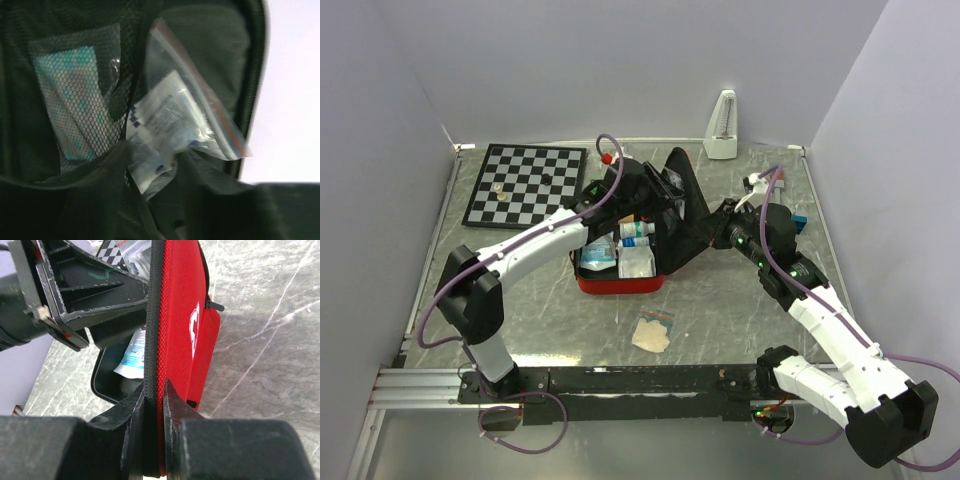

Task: Organize the medicine kit
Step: Place the medical item at the medicine box.

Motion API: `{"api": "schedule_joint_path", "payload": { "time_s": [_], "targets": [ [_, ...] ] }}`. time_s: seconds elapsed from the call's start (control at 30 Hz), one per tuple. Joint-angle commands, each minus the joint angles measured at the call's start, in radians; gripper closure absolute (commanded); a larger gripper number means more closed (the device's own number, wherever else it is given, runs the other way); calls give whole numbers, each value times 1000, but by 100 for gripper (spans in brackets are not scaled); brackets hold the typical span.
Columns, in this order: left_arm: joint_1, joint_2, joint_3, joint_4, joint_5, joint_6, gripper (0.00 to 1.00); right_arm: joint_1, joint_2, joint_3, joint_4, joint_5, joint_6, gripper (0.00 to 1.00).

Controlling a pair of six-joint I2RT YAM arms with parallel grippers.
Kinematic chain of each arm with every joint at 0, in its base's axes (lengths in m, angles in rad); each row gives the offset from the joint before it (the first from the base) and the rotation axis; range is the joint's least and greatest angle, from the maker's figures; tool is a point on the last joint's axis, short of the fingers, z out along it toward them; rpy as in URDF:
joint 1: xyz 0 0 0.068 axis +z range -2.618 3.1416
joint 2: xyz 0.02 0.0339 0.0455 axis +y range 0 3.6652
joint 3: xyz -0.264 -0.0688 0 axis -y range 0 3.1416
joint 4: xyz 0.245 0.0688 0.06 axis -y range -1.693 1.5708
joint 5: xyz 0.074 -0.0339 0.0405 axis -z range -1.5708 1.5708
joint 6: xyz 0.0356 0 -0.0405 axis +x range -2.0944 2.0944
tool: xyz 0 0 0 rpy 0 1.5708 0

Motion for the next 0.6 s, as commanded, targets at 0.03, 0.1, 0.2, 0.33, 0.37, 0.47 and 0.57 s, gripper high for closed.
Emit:
{"api": "schedule_joint_path", "payload": {
  "time_s": [0.03,0.1,0.2,0.33,0.37,0.47,0.57],
  "targets": [
    [4,-60,11,-86,-37,79,30,33,17,4,-146,-103,10,84],
    [5,-95,20,-88,-42,97,9,33,14,2,-146,-103,10,84],
    [13,-149,22,-71,-37,126,9,33,13,2,-149,-100,9,84],
    [28,-204,-17,-6,-63,152,23,35,8,-7,-142,-100,12,84],
    [37,-207,-27,13,-54,157,33,35,10,-7,-142,-104,13,84],
    [48,-178,3,49,-23,189,67,36,11,-2,-143,-106,13,85],
    [48,-129,63,32,-14,218,98,39,14,2,-143,-109,12,86]
  ]
}}
